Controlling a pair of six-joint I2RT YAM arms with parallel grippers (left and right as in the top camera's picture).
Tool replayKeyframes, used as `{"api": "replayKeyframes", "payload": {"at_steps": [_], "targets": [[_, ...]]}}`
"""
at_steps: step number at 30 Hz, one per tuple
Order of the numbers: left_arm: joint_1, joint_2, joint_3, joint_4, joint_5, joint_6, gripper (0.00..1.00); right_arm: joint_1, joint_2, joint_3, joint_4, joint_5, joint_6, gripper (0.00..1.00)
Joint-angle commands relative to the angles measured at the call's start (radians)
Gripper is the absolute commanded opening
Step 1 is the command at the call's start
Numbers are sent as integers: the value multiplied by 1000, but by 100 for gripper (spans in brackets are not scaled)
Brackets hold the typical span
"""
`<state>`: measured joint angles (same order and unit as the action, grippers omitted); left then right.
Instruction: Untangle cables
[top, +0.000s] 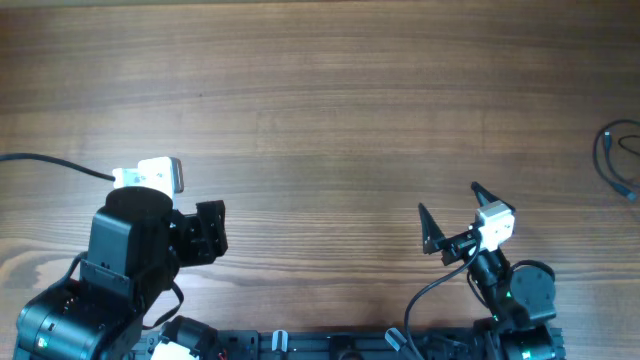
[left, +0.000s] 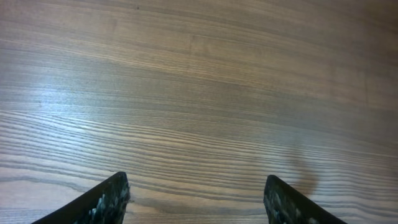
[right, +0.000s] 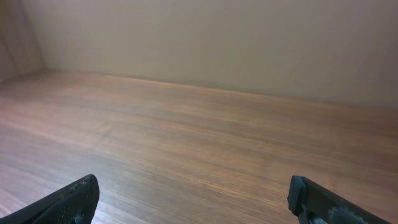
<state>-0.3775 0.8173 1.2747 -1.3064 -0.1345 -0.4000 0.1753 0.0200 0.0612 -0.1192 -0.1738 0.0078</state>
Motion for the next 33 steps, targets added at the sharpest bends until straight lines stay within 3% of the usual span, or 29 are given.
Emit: {"api": "replayKeyframes", "payload": {"at_steps": [1, 10, 15, 19, 23, 28, 33], "targets": [[5, -1, 8, 0, -17, 19, 71, -93, -11, -3, 2, 25, 19, 100], [5, -1, 8, 1, -18, 19, 70, -283, -17, -3, 2, 25, 19, 100], [5, -2, 8, 16, -43, 13, 67, -291, -16, -3, 2, 25, 19, 100], [3, -45, 1, 74, -83, -59, 65, -291, -15, -3, 2, 25, 19, 100], [-18, -188, 1, 112, -65, -79, 66, -291, -15, -3, 2, 25, 19, 100], [-20, -426, 1, 29, -64, -81, 69, -291, -15, -3, 2, 25, 19, 100], [-17, -687, 1, -74, -76, -180, 75, -291, -15, -3, 2, 25, 19, 100]]}}
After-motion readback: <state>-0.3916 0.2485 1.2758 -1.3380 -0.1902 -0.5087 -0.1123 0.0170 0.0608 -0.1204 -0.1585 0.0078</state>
